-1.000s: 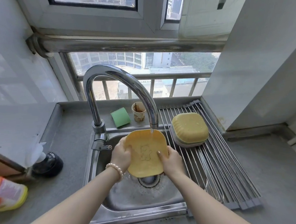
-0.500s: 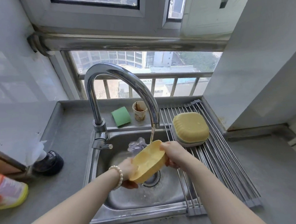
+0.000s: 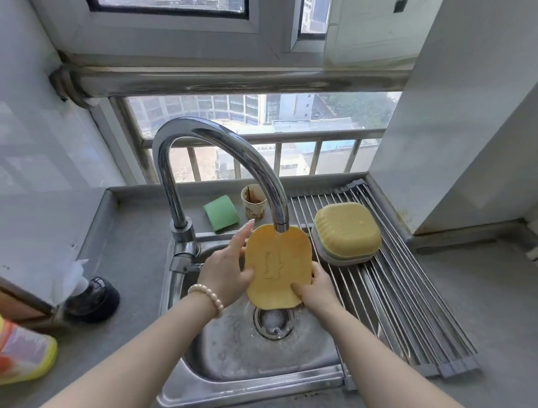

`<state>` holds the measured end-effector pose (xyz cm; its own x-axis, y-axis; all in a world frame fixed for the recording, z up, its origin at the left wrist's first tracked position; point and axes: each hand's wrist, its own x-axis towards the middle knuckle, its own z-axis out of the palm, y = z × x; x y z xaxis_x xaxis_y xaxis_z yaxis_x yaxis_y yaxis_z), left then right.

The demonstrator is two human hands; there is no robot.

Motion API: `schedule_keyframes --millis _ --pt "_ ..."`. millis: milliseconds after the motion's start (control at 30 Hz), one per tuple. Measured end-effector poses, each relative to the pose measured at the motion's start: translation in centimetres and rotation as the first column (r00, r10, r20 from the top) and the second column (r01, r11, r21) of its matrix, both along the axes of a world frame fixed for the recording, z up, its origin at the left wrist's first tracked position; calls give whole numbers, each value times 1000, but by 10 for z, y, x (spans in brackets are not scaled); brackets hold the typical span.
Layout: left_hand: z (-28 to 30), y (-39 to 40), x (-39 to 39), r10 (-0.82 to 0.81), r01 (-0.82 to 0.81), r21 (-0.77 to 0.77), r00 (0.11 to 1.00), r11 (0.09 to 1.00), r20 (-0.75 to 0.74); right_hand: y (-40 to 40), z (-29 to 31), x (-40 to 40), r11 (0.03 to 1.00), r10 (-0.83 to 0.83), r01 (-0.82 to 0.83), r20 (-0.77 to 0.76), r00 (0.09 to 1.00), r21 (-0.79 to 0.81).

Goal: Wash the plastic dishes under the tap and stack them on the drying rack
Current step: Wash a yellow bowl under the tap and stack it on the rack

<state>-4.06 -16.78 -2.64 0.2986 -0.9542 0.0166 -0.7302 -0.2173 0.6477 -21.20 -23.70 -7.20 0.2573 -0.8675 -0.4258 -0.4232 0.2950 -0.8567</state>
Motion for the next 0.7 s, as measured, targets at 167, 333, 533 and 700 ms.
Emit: schedule_keyframes --millis 167,333,533,700 --pt "19 -7 9 141 -131 265 990 955 -20 14 -8 15 970 -81 52 114 990 237" --pt "1 2 13 351 -181 549 909 816 -223 1 14 17 991 -19 27 -61 998 133" --pt "-38 18 -10 380 -5 651 816 759 -436 16 37 15 882 221 -390 -498 839 -265" --pt "-41 19 -3 235 -145 271 912 952 -336 22 14 -2 900 160 -266 -305 939 -345"
